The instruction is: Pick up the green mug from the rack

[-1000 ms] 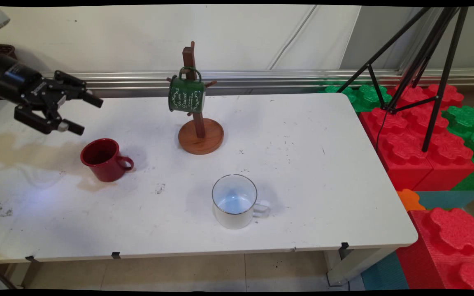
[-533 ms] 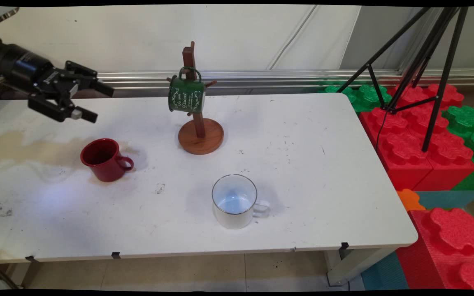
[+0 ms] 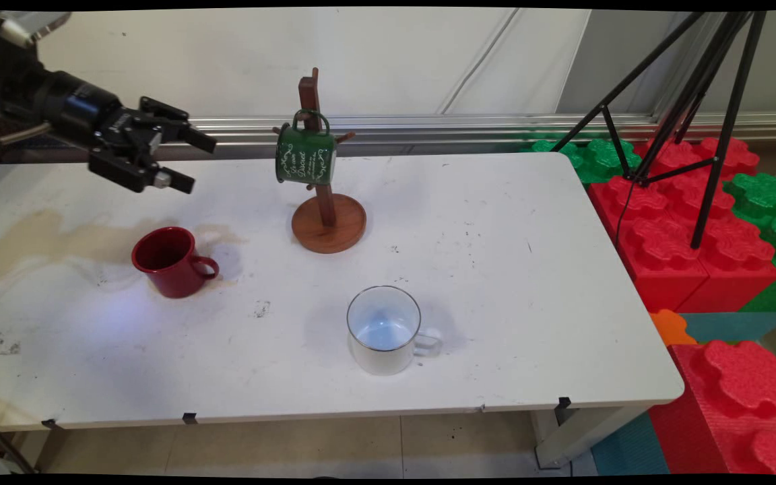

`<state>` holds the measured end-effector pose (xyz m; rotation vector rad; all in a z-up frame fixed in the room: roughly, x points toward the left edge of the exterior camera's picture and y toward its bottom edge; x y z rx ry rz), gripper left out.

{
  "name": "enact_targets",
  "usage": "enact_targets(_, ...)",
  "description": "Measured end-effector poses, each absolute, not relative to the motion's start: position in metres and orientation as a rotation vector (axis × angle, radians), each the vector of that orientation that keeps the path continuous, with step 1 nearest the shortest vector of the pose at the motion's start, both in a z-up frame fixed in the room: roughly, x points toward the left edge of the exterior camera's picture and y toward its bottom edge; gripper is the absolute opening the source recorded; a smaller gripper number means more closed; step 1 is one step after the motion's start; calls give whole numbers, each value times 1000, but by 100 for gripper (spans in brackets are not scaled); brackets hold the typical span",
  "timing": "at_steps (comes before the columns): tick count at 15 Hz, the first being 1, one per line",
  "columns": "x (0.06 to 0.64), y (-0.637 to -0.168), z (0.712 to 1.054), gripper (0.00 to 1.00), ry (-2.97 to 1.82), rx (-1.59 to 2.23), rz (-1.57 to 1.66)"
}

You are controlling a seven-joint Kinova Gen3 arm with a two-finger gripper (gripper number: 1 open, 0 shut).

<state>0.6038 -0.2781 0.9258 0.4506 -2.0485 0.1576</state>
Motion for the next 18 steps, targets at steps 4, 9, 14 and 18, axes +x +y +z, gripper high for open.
enact_targets(4, 594, -289, 918, 100, -2040, 461, 157)
enact_targets(9, 581, -304, 906, 100, -2026, 482, 155)
enact_targets(14, 564, -320, 893, 100, -2001, 505, 154)
enact_targets(18, 554, -329, 883, 100, -1982, 522, 153)
